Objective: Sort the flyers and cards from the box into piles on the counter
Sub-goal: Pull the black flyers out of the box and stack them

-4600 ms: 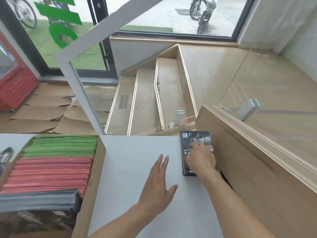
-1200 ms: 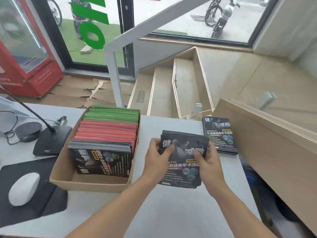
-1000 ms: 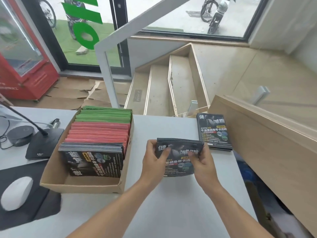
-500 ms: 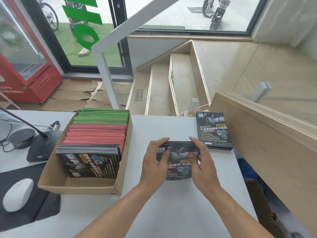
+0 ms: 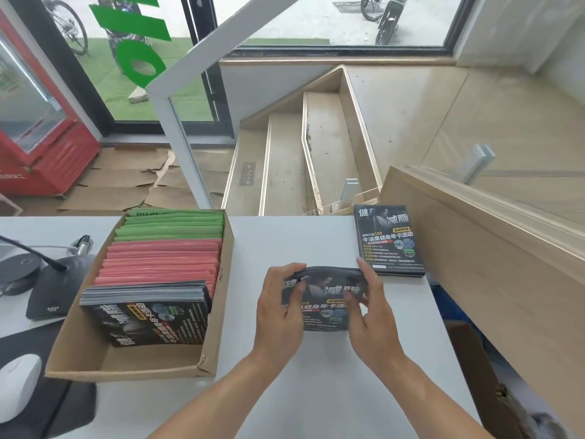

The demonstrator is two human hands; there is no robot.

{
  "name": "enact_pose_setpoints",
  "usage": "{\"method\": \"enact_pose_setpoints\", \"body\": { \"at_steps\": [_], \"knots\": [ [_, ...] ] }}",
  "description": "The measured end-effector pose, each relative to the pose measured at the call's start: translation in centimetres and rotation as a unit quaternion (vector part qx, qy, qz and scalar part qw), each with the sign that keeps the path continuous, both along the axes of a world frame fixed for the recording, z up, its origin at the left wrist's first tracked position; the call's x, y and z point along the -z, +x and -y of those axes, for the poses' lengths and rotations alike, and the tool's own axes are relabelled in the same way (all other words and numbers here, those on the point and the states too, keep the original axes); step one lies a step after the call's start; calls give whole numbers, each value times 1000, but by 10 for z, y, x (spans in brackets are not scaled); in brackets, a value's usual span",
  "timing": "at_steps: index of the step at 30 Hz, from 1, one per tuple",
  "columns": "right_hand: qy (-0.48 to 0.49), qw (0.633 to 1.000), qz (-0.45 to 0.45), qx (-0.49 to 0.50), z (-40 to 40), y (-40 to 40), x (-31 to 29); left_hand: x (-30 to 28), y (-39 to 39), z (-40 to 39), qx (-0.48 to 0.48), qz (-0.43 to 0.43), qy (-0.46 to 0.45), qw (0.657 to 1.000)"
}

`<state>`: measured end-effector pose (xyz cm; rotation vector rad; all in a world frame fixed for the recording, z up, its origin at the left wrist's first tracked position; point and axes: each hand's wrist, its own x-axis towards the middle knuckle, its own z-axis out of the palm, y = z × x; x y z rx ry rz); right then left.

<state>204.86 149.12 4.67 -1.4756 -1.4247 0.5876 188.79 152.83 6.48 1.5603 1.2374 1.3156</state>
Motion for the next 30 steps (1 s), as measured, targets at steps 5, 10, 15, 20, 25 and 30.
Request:
{"method": "enact_pose_setpoints", "body": {
  "at_steps": [5,10,15,20,25,30],
  "knots": [
    [-101,989,-102,31,-12,14,-3,-7,16,-31,29,8,-70,997],
    [-121,982,-101,102,-58,63,-29,-18,66,-114,94,-51,-151,983],
    [-169,969,-46,172,-120,116,-41,-15,130,-174,82,-76,-246,963],
    [-230,949,-2,214,-154,151,-41,-7,168,-203,145,-148,-244,947],
    [-278,915,169,240,-171,161,-13,7,178,-210,205,-194,-269,921],
    [-326,875,284,217,-174,162,15,36,169,-192,221,-241,-249,912]
  ]
}}
